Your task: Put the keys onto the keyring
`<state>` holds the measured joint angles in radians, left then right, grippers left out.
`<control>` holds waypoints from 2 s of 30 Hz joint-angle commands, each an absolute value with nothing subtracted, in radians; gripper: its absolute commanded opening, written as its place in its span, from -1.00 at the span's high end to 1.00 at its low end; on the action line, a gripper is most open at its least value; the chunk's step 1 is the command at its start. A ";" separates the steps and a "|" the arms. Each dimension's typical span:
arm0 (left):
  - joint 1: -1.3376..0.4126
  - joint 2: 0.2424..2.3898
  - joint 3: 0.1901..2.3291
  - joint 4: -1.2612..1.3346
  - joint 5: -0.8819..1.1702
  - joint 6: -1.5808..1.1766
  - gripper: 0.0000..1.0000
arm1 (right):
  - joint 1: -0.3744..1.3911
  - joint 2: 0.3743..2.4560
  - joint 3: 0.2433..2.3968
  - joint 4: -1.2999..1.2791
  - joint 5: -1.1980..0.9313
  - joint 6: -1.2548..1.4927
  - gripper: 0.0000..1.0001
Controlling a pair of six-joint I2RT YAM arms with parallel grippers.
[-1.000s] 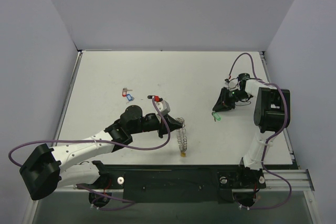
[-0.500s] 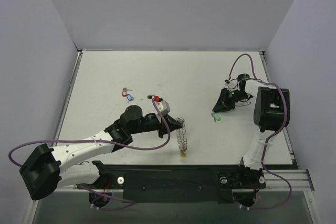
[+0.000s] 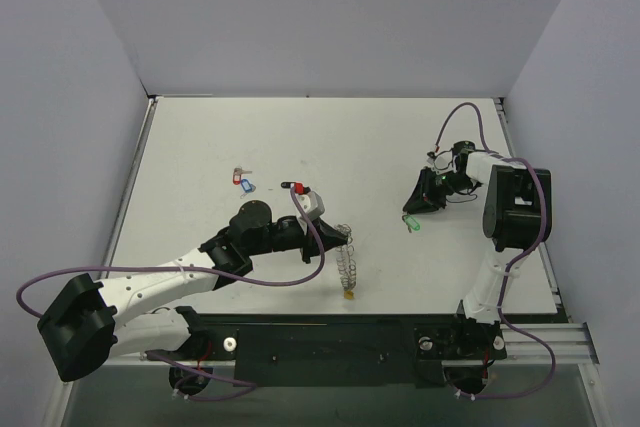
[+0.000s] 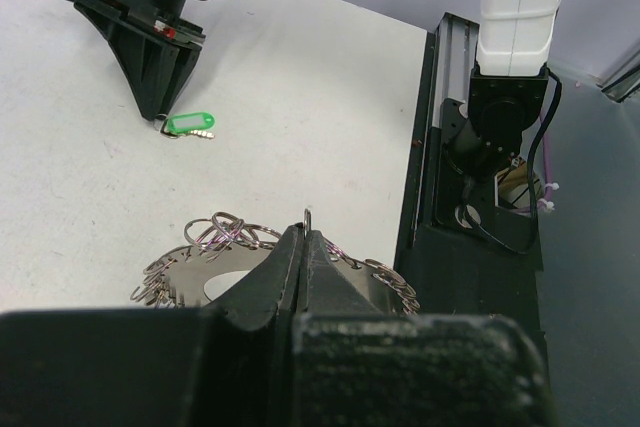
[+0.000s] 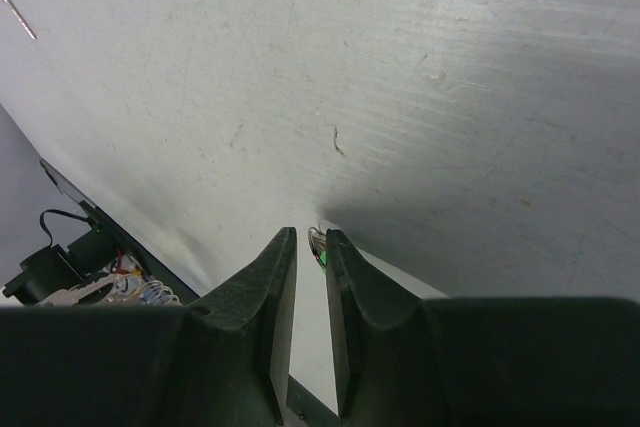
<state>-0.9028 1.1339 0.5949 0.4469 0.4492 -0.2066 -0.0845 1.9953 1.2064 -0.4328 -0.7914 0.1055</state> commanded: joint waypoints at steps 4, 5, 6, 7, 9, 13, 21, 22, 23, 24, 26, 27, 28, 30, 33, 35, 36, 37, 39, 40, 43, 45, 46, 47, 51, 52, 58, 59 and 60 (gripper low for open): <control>-0.907 1.132 0.617 0.494 0.451 -0.219 1.00 | -0.092 2.019 1.220 -0.463 -0.812 0.109 0.68; -0.907 1.131 0.618 0.494 0.451 -0.221 1.00 | -0.092 2.020 1.226 -0.477 -0.795 0.097 0.67; -0.908 1.131 0.618 0.494 0.453 -0.219 1.00 | -0.092 2.022 1.227 -0.482 -0.792 0.095 0.67; -0.907 1.132 0.618 0.494 0.453 -0.221 1.00 | -0.092 2.022 1.229 -0.486 -0.792 0.091 0.67; -0.908 1.131 0.618 0.494 0.453 -0.219 1.00 | -0.092 2.026 1.232 -0.494 -0.790 0.083 0.67; -0.907 1.134 0.618 0.494 0.453 -0.219 1.00 | -0.092 2.032 1.239 -0.511 -0.792 0.068 0.68; -0.908 1.141 0.629 0.492 0.459 -0.218 1.00 | -0.101 2.039 1.261 -0.563 -0.805 0.008 0.67; -0.907 1.143 0.630 0.489 0.459 -0.216 1.00 | -0.101 2.042 1.265 -0.572 -0.811 -0.018 0.66; -0.907 1.143 0.632 0.489 0.460 -0.216 1.00 | -0.103 2.045 1.267 -0.578 -0.816 -0.024 0.65; -0.907 1.141 0.632 0.488 0.459 -0.215 1.00 | -0.101 2.043 1.269 -0.584 -0.821 -0.034 0.64; -0.907 1.144 0.634 0.486 0.459 -0.215 1.00 | -0.103 2.043 1.273 -0.594 -0.819 -0.047 0.62; -0.907 1.144 0.632 0.486 0.459 -0.215 1.00 | -0.104 2.042 1.272 -0.595 -0.819 -0.052 0.61; -0.907 1.144 0.634 0.486 0.459 -0.215 1.00 | -0.103 2.040 1.273 -0.597 -0.815 -0.054 0.61; -0.907 1.143 0.629 0.486 0.459 -0.213 1.00 | -0.103 2.039 1.275 -0.598 -0.805 -0.057 0.62; -0.907 1.141 0.629 0.486 0.457 -0.215 1.00 | -0.103 2.037 1.275 -0.603 -0.792 -0.061 0.66; -0.907 1.141 0.627 0.485 0.456 -0.215 1.00 | -0.101 2.037 1.276 -0.604 -0.788 -0.061 0.69; -0.907 1.141 0.627 0.486 0.456 -0.215 1.00 | -0.101 2.037 1.276 -0.603 -0.788 -0.061 0.70; -0.907 1.140 0.627 0.486 0.457 -0.215 1.00 | -0.101 2.039 1.276 -0.606 -0.793 -0.061 0.73; -0.907 1.141 0.627 0.486 0.454 -0.215 1.00 | -0.101 2.037 1.278 -0.609 -0.798 -0.067 0.75; -0.908 1.143 0.626 0.486 0.456 -0.216 1.00 | -0.101 2.036 1.278 -0.609 -0.801 -0.069 0.75; -0.907 1.141 0.626 0.486 0.456 -0.215 1.00 | -0.100 2.034 1.282 -0.611 -0.825 -0.077 0.76; -0.907 1.140 0.623 0.485 0.454 -0.215 1.00 | -0.097 2.033 1.281 -0.614 -0.840 -0.080 0.76; -0.907 1.140 0.624 0.485 0.454 -0.215 1.00 | -0.094 2.031 1.282 -0.615 -0.842 -0.080 0.76; -0.907 1.138 0.624 0.485 0.454 -0.215 1.00 | -0.091 2.033 1.282 -0.617 -0.842 -0.080 0.76; -0.907 1.140 0.624 0.486 0.453 -0.215 1.00 | -0.080 2.039 1.288 -0.614 -0.824 -0.072 0.74; -0.907 1.140 0.626 0.485 0.453 -0.215 1.00 | -0.078 2.045 1.289 -0.614 -0.819 -0.071 0.74; -0.908 1.143 0.626 0.485 0.451 -0.216 1.00 | -0.074 2.045 1.289 -0.606 -0.798 -0.057 0.74; -0.907 1.144 0.627 0.485 0.451 -0.218 1.00 | -0.071 2.045 1.287 -0.604 -0.799 -0.058 0.75; -0.907 1.144 0.627 0.485 0.453 -0.216 1.00 | -0.071 2.049 1.287 -0.604 -0.793 -0.055 0.75</control>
<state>-0.9028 1.1481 0.5949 0.4381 0.4492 -0.2066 -0.0772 2.0274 1.2621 -0.5652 -0.8074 -0.0559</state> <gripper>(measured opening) 0.015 0.126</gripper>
